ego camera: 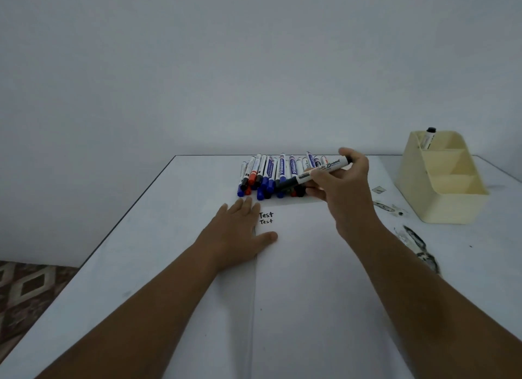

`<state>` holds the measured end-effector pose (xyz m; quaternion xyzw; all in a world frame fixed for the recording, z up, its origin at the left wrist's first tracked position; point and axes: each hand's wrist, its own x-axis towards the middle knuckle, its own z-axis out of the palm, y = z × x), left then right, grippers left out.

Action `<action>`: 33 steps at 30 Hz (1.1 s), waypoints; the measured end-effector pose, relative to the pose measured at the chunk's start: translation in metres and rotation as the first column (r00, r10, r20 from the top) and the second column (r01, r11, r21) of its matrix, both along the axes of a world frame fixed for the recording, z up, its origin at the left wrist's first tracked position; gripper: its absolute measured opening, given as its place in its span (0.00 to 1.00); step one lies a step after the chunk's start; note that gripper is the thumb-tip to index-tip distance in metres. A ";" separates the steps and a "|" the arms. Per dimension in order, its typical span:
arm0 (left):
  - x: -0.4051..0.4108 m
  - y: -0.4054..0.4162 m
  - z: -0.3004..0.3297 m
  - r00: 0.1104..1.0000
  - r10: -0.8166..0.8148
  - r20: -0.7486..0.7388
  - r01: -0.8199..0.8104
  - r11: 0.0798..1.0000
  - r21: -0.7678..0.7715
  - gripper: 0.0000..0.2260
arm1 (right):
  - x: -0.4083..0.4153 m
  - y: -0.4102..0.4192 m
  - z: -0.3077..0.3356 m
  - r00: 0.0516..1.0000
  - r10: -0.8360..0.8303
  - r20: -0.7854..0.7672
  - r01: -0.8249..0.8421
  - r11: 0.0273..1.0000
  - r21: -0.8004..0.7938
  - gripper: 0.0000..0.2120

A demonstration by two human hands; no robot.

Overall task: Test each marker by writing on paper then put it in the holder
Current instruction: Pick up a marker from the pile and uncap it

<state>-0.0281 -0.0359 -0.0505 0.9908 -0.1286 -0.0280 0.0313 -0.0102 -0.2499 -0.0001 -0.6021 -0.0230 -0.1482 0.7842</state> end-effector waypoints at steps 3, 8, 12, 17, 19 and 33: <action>0.001 0.002 -0.002 1.000 -0.010 -0.027 0.011 0.999 0.037 0.39 | 0.004 -0.015 0.018 1.000 -0.010 0.014 0.011 0.994 -0.112 0.27; 0.003 0.004 0.000 0.998 -0.009 -0.070 0.015 0.996 0.085 0.49 | 0.018 -0.077 0.059 0.989 -0.098 0.107 0.139 0.847 -0.513 0.26; 0.006 0.002 -0.001 0.998 -0.031 -0.050 0.036 0.994 0.107 0.62 | 0.026 -0.136 0.102 0.953 -0.197 0.230 0.302 0.665 -0.683 0.24; 0.012 -0.002 -0.006 0.999 -0.033 -0.022 0.036 0.991 0.128 0.65 | 0.030 -0.193 0.134 0.886 -0.283 0.367 0.463 0.511 -0.724 0.26; 0.012 -0.001 -0.008 0.998 -0.055 -0.010 0.055 0.986 0.157 0.65 | 0.034 -0.206 0.135 0.871 -0.297 0.391 0.490 0.481 -0.727 0.25; 0.014 0.001 -0.012 0.999 -0.038 -0.015 0.039 0.995 0.089 0.59 | 0.063 -0.227 0.076 0.937 -0.306 0.169 0.248 0.245 -0.937 0.14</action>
